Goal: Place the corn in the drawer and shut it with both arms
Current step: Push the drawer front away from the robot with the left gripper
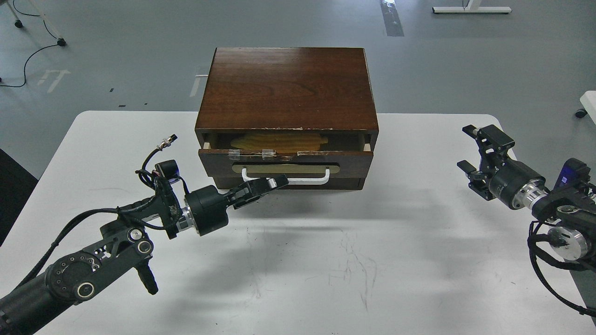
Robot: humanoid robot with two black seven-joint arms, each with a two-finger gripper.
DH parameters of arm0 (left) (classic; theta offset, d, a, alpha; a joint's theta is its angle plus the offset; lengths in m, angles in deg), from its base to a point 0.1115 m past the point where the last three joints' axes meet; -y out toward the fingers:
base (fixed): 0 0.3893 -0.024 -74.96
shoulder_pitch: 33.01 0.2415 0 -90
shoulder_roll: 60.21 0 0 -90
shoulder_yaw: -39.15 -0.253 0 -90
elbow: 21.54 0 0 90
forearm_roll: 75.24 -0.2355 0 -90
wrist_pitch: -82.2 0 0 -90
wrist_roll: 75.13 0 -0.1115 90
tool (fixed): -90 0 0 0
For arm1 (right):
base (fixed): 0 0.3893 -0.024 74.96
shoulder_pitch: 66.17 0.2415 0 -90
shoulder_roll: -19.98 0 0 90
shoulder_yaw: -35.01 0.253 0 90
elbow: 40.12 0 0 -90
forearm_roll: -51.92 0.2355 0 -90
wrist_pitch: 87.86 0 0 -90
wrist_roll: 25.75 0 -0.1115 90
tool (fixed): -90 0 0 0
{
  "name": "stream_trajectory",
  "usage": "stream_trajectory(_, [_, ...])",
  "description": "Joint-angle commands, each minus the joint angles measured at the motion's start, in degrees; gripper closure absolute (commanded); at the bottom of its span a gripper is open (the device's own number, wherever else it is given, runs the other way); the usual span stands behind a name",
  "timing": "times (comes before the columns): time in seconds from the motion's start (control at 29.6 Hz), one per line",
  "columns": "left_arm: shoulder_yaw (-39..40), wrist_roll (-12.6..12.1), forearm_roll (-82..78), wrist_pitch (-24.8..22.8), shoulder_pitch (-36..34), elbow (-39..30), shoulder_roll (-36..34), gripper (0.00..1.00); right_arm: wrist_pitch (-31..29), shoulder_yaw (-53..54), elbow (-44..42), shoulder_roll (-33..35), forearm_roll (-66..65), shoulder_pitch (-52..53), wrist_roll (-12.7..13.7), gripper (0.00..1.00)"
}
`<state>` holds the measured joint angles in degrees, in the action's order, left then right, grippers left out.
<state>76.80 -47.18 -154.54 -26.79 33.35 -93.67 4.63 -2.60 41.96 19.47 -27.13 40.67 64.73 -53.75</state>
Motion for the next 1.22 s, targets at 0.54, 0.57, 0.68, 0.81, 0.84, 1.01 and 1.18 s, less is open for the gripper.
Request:
stream_trajectory(0.54, [-0.3,0.0,0.1,-2.9,-0.8,-0.8,-0.3,1.0,0.7,0.0,0.2,0.1,0.0,-0.8,0.0,0.01])
stream_trajectory(0.57, [-0.3,0.0,0.1,-3.0,-0.8,-0.8,-0.3,1.0,0.7,0.0,0.2,0.0,0.0,-0.7,0.0,0.01])
stream_trajectory(0.68, [-0.3,0.0,0.2,-3.1,-0.8,-0.8,-0.2,1.0,0.8,0.0,0.3,0.0,0.0,-0.8,0.0,0.01])
stream_trajectory(0.81, [0.3,0.0,0.3,-2.9,-1.1,-0.4,-0.1,1.0,0.8,0.0,0.2,0.1,0.0,-0.8,0.0,0.01])
stream_trajectory(0.84, [0.3,0.0,0.5,-2.7,-1.2,-0.1,-0.1,1.0,0.8,0.0,0.2,0.1,0.0,-0.8,0.0,0.01])
stream_trajectory(1.01, [0.4,0.0,0.5,-2.4,-1.3,1.5,0.0,1.0,0.8,0.0,0.3,0.0,0.0,-1.1,0.0,0.01])
stream_trajectory(1.18, [0.3,0.0,0.5,-2.4,-1.3,2.4,-0.1,1.0,0.8,0.0,0.2,0.0,0.0,-1.2,0.0,0.01])
